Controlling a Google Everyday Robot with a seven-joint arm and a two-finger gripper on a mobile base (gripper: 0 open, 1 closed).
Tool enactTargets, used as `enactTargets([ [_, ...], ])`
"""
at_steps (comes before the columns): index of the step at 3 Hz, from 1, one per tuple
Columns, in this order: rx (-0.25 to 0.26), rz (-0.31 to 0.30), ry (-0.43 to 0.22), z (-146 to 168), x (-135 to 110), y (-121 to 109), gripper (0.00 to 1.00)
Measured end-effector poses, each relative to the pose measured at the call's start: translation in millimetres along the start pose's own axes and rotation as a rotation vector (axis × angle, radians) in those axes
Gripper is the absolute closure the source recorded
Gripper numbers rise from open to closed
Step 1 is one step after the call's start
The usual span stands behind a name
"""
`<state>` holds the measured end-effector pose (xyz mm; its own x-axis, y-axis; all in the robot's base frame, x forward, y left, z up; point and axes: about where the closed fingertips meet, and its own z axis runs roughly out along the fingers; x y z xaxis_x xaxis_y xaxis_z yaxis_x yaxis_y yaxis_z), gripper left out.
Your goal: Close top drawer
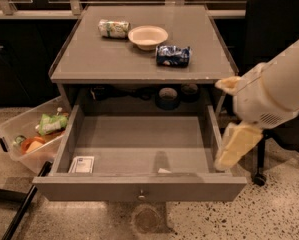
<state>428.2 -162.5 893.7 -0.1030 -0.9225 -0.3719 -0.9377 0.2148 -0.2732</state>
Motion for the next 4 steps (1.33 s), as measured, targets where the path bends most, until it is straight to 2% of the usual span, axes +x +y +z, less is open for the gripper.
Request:
enactTargets([
  [1, -0.001, -0.012, -0.072, 57.8, -6.5, 15.1, 0.0],
  [2, 0.022, 0.0, -0.116, 105.8, -5.0, 17.1, 0.0],
  [4, 0.027, 0.028, -0.133, 166.0, 2.5, 24.9, 0.0],
])
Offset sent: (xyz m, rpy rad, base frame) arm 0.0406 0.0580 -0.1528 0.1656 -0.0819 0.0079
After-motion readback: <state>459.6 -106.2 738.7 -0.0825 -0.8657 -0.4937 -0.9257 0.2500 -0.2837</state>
